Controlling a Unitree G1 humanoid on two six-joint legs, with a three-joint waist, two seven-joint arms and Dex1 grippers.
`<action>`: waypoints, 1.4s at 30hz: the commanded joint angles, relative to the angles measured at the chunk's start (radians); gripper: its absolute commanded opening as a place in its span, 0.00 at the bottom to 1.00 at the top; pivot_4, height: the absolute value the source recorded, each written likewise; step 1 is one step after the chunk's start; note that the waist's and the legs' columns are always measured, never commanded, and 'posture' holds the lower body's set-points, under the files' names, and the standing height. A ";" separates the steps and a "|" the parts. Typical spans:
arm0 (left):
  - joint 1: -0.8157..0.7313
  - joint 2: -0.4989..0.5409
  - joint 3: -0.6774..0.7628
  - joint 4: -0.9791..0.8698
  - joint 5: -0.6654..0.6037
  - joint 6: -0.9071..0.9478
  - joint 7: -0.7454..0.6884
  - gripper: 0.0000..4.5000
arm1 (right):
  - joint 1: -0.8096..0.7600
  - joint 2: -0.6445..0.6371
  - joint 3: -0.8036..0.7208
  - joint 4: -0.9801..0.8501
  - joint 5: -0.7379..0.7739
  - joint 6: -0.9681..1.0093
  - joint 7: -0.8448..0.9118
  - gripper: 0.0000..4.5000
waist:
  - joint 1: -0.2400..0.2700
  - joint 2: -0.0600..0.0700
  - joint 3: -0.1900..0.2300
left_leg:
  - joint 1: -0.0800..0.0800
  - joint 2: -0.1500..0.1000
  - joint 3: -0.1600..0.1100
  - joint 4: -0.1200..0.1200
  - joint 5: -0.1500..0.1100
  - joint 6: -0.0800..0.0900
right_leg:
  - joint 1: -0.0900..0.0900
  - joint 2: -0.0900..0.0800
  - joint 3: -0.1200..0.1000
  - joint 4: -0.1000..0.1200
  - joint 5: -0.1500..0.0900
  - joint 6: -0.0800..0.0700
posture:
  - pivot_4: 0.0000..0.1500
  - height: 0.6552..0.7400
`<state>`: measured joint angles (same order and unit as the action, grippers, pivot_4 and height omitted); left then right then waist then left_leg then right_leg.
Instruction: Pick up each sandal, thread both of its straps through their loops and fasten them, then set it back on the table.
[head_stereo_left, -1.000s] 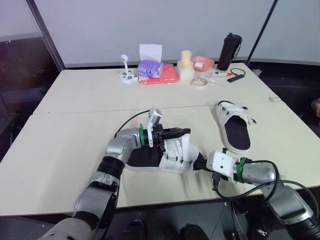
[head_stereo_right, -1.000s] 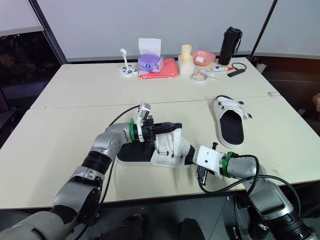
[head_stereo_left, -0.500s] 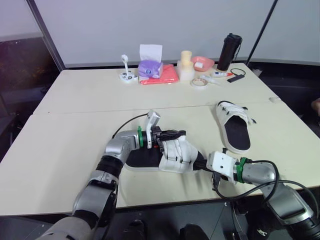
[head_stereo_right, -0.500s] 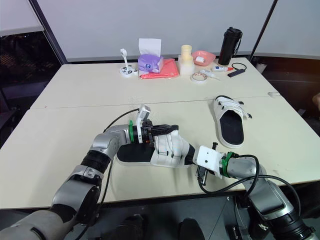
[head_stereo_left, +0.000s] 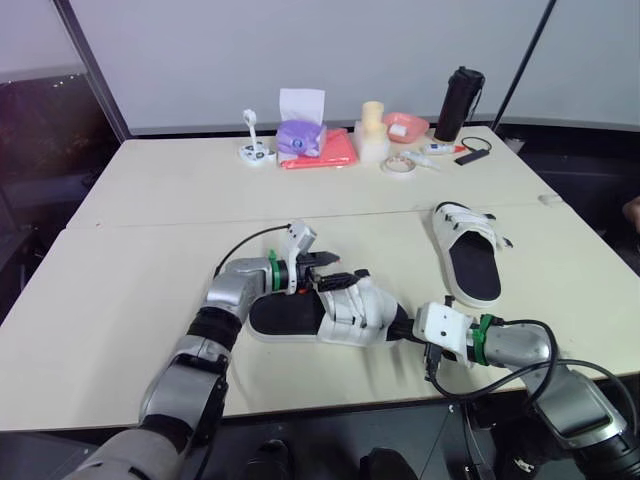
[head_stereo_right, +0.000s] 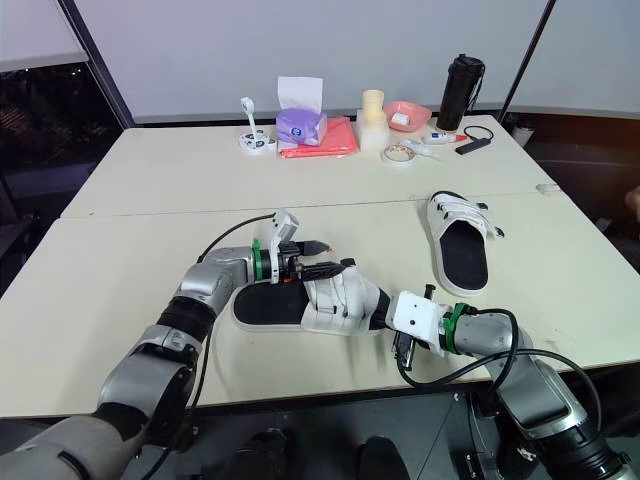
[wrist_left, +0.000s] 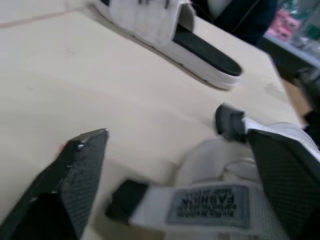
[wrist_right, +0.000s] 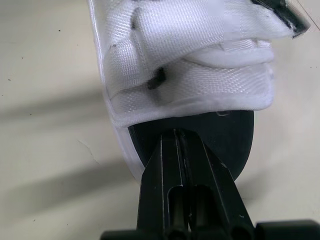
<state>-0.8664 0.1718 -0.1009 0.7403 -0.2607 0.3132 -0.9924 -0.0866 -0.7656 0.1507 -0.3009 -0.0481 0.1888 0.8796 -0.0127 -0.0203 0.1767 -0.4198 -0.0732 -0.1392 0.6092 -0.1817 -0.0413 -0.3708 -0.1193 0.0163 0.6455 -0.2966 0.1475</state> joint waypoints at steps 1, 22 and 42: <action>-0.063 -0.001 0.046 0.047 0.003 -0.057 0.028 0.99 | 0.021 0.004 0.059 0.044 -0.018 0.015 0.024 0.00 | -0.001 0.000 0.000 | 0.000 0.000 0.000 0.000 0.000 0.000 | 0.000 0.000 0.000 0.000 0.000 0.000 | 1.00 1.00; -0.182 -0.026 -0.101 0.204 0.203 -0.314 -0.110 0.99 | 0.010 0.010 0.065 0.050 -0.021 0.011 0.020 0.00 | -0.004 -0.002 0.001 | 0.000 0.000 0.003 -0.001 0.000 0.000 | -0.001 0.000 0.000 0.000 0.000 0.000 | 1.00 1.00; -0.241 0.031 0.014 0.292 0.200 -0.342 -0.076 0.99 | 0.009 -0.005 0.046 -0.011 -0.019 0.032 0.024 0.00 | -0.005 -0.005 0.001 | -0.001 0.000 0.003 -0.003 0.000 0.000 | -0.002 0.001 0.000 0.000 0.000 0.001 | 1.00 1.00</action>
<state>-1.0944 0.1909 -0.1353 1.0859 -0.0037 -0.0708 -1.0384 -0.1009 -0.7655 0.1565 -0.3166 -0.0549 0.1897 0.8834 -0.0177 -0.0249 0.1782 -0.4209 -0.0733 -0.1362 0.6067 -0.1817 -0.0412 -0.3732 -0.1188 0.0158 0.6455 -0.2969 0.1482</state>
